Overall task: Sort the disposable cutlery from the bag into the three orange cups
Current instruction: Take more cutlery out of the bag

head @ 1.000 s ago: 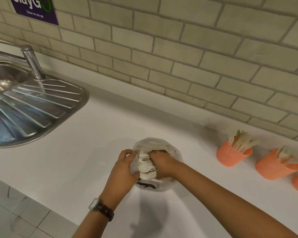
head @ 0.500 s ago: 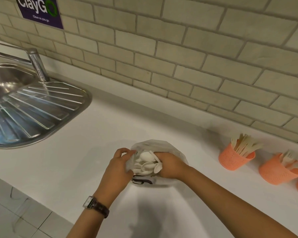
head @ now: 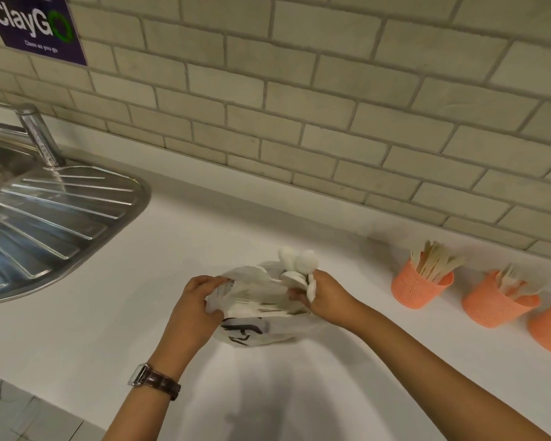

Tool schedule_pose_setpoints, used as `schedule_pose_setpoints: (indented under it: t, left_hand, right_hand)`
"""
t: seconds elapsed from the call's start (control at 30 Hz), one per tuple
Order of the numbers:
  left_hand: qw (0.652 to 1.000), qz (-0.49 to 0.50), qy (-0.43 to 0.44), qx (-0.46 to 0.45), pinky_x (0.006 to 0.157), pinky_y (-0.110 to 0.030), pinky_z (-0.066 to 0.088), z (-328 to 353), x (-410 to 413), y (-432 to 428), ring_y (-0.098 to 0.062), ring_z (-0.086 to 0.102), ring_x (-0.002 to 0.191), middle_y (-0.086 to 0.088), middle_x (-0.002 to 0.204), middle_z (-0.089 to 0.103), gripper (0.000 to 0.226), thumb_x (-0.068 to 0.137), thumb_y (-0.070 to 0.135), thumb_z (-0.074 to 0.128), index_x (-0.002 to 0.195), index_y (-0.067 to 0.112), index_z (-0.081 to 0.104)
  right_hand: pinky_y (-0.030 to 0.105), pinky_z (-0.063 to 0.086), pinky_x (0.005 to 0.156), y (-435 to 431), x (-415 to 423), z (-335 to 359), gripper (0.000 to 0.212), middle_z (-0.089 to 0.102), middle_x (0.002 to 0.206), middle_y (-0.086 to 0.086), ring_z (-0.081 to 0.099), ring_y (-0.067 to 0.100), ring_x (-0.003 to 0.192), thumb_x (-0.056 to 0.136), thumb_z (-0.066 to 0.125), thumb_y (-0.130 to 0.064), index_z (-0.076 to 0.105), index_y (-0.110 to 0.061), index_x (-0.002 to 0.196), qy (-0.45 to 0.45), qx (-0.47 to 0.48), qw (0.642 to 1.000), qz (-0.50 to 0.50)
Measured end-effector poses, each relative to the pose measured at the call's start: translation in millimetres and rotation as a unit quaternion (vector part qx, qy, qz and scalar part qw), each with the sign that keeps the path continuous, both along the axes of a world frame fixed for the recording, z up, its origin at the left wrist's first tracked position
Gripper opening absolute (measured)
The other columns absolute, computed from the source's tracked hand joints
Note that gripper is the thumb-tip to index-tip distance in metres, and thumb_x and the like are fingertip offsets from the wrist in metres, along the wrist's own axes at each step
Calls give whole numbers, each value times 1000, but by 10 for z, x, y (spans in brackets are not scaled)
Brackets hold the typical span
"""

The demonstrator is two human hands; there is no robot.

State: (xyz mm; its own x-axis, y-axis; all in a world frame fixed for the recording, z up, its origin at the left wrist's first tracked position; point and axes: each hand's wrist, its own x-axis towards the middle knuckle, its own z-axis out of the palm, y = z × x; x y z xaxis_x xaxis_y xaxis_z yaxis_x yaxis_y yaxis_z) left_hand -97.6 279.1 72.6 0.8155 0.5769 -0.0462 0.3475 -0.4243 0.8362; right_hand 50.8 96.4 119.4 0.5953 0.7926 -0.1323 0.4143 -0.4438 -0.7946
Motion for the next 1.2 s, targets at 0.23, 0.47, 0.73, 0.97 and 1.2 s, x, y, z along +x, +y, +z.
schedule_pose_setpoints:
  t: [0.23,0.47,0.73,0.97,1.2]
  left_hand:
    - [993,-73,52,79,90,-30,40,177,386,-347,-22,49,110,-2,135,43,34,76,25,73,108,28,65]
    - [983,-60,-140,98,92,-21,30,488,336,-583,-7,35,112,16,124,41,23,82,23,67,103,31,61]
    - [950,-279,-135,43,92,-8,35,312,508,-1151,-3,49,112,23,112,50,35,81,13,67,90,46,58]
    - [927,-356,-112,21,87,-6,38,195,571,-1388,2,53,106,22,107,58,17,84,23,62,90,40,65]
    - [914,-399,-63,-35,75,-2,40,93,597,-1770,0,61,85,24,95,64,26,83,12,66,84,38,66]
  right_hand:
    - [33,49,72,-791,-235,146,13,64,62,0,65,20,72,90,60,-24,60,-17,78,146,259,917,-266]
    - [12,44,57,-1009,-482,-70,18,71,68,12,63,6,59,78,73,-21,66,-8,69,16,265,828,-494]
    - [11,40,48,-1423,-1008,-988,29,40,63,3,41,-1,46,84,61,8,43,-6,65,61,258,733,-626]
    - [25,52,52,-1494,-950,-1129,24,63,75,27,65,38,65,85,67,-16,60,6,80,90,241,702,-664]
    - [15,40,45,-1710,-856,-841,23,56,58,1,54,9,48,80,71,-20,55,-10,67,177,202,706,-655]
